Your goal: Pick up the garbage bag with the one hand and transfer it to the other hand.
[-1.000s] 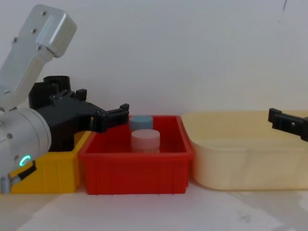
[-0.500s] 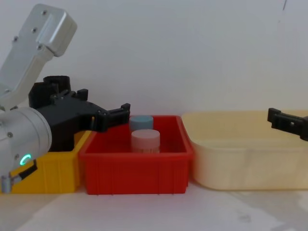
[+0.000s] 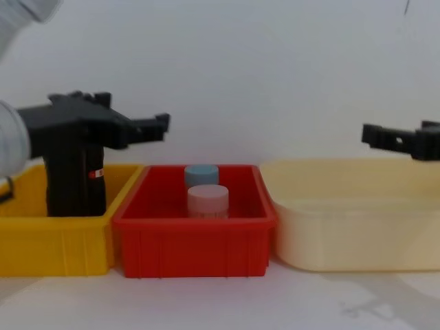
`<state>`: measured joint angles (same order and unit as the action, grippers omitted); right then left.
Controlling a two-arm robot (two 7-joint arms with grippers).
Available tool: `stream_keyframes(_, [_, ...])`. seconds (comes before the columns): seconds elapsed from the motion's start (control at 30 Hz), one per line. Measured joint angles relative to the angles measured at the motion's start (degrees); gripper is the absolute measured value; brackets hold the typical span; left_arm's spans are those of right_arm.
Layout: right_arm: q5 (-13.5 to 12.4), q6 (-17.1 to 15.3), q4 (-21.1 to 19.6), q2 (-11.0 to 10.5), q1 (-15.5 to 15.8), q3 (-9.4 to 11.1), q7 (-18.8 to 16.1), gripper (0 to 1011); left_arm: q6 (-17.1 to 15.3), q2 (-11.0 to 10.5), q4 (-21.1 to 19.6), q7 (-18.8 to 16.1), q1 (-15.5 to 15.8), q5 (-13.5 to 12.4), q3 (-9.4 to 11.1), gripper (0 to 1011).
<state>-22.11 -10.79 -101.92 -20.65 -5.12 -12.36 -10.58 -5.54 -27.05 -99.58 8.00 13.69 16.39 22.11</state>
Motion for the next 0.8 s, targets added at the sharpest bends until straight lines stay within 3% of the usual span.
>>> stream_keyframes(0.23, [-2.5, -4.6, 0.5, -0.1, -4.3, -0.9, -2.5, 1001, -2.1, -3.4, -3.4, 2.1, -1.9, 3.5, -5.0, 1001])
stream_keyframes(0.43, [-4.4, -8.4, 2.6, 0.9, -8.9, -2.9, -4.8, 1001, -2.9, -5.5, -4.2, 2.8, -3.9, 5.4, -8.9, 1002])
stream_keyframes(0.8, [-4.9, -10.8, 7.1, 3.1, -15.0, -7.0, -6.5, 1001, -2.8, -7.5, -2.1, 3.7, -7.3, 7.9, -14.6, 1002])
